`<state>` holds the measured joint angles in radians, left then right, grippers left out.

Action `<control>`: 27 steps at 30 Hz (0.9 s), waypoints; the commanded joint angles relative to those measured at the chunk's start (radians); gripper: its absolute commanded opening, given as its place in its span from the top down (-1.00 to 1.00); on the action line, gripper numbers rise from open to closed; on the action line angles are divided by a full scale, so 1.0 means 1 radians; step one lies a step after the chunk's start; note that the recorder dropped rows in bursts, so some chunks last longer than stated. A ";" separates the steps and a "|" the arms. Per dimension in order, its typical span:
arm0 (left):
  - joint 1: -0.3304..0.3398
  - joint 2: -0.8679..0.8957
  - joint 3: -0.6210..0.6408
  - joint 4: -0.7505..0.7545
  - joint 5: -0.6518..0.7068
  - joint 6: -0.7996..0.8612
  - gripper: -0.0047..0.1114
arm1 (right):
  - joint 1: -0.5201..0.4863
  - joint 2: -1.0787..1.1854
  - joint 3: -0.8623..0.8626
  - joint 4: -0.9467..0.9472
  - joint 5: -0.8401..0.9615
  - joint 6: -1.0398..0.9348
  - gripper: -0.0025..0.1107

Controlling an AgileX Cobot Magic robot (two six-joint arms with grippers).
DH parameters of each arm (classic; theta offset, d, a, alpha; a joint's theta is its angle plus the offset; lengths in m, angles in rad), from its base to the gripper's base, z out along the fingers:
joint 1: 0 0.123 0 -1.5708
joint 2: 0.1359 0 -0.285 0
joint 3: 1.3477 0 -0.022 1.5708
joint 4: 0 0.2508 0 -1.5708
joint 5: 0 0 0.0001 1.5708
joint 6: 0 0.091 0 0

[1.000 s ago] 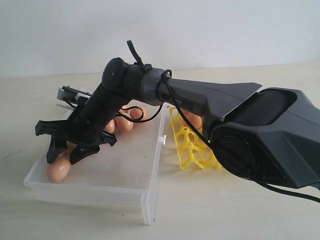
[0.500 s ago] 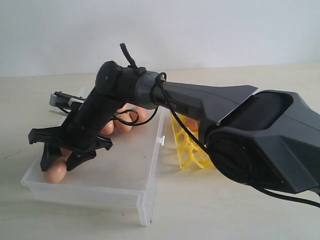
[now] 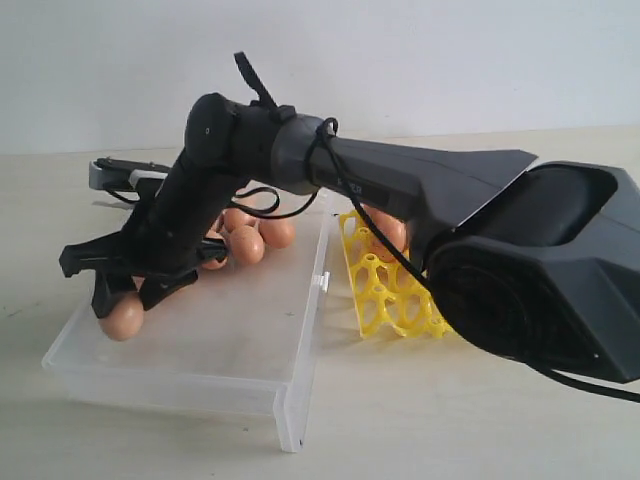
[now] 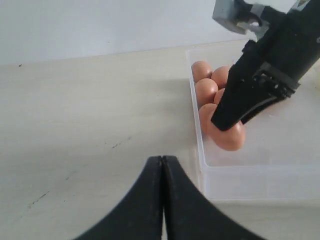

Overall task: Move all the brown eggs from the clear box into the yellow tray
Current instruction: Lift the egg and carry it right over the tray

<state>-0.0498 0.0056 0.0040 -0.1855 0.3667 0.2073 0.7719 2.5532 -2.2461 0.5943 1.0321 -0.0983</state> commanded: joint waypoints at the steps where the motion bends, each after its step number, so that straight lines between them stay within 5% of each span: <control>1: 0.001 -0.006 -0.004 -0.001 -0.010 -0.002 0.92 | 0.002 -0.089 -0.005 -0.114 -0.006 -0.038 0.96; 10: 0.001 -0.006 -0.004 -0.001 -0.010 -0.002 0.92 | 0.026 -0.270 0.016 -0.340 -0.034 -0.040 0.96; 14: 0.001 -0.006 -0.004 -0.001 -0.010 -0.002 0.92 | 0.059 -0.388 0.167 -0.393 -0.179 -0.063 0.96; 20: 0.001 -0.006 -0.004 -0.001 -0.010 -0.002 0.92 | 0.123 -0.616 0.653 -0.467 -0.656 -0.070 0.96; 24: 0.001 -0.006 -0.004 -0.001 -0.010 -0.002 0.92 | 0.107 -0.787 1.040 -0.423 -1.111 -0.070 0.96; 27: 0.001 -0.006 -0.004 -0.001 -0.010 -0.002 0.92 | 0.060 -0.890 1.226 -0.355 -1.248 -0.093 0.96</control>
<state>-0.0498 0.0056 0.0040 -0.1855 0.3667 0.2073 0.8775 1.7657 -1.1734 0.1865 -0.0348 -0.1671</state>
